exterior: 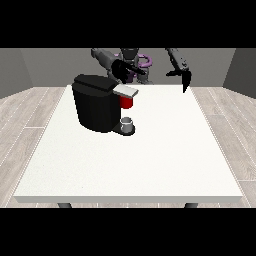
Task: Insert the coffee pod into the coffee machine and close the lid
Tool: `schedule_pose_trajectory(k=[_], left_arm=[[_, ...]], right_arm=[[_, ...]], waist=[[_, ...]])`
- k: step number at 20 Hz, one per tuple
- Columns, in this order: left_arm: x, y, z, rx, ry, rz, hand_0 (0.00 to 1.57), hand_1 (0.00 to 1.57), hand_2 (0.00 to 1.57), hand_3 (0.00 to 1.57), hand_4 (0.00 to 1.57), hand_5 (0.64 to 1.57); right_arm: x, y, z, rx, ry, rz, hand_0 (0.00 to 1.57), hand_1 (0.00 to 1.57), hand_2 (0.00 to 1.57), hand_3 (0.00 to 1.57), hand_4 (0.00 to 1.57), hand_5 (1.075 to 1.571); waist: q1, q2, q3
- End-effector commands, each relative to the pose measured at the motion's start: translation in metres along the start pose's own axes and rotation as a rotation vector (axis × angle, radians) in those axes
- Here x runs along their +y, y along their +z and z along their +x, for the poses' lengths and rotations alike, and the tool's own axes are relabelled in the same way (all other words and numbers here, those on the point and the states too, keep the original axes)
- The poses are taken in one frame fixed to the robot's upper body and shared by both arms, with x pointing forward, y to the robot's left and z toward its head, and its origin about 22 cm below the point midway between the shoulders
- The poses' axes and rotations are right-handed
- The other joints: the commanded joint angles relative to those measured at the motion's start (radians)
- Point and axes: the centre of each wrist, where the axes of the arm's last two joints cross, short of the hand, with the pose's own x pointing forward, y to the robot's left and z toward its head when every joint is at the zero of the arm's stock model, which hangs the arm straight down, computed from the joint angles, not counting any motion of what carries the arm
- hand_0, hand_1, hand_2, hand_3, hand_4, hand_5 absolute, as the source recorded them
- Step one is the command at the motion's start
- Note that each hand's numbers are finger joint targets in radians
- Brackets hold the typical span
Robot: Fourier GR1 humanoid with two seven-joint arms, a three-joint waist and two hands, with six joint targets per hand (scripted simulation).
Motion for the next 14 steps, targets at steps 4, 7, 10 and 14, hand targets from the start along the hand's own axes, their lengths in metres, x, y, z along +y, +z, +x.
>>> schedule_pose_trajectory(k=[4,7,10,14], left_arm=[[-0.007,-0.009,-0.002,-0.013,-0.009,0.003,0.00,0.00,0.00,0.00,0.37,1.571],[0.020,-0.009,0.001,-0.027,-0.009,-0.007,0.00,0.00,0.00,0.00,0.35,1.571],[0.008,0.000,-0.012,0.006,0.015,-0.007,0.00,0.00,0.00,0.00,0.36,1.571],[0.009,0.007,-0.016,0.012,0.032,-0.045,0.00,0.00,0.00,0.00,0.35,1.571]], right_arm=[[0.021,-0.023,0.029,-0.088,0.114,0.033,0.00,0.00,0.00,0.00,0.44,1.571],[0.040,-0.026,0.060,-0.163,0.065,0.092,0.00,0.00,0.00,0.00,0.37,1.571],[0.043,-0.018,0.047,-0.139,0.031,0.111,0.00,0.00,0.00,0.00,0.39,1.571],[0.055,-0.004,0.039,-0.116,0.015,0.164,0.00,0.00,0.00,0.00,0.39,1.571]], waist=[[0.031,0.024,-0.0023],[0.013,0.043,-0.0027],[0.019,0.019,-0.0024],[0.045,-0.017,-0.0024]])
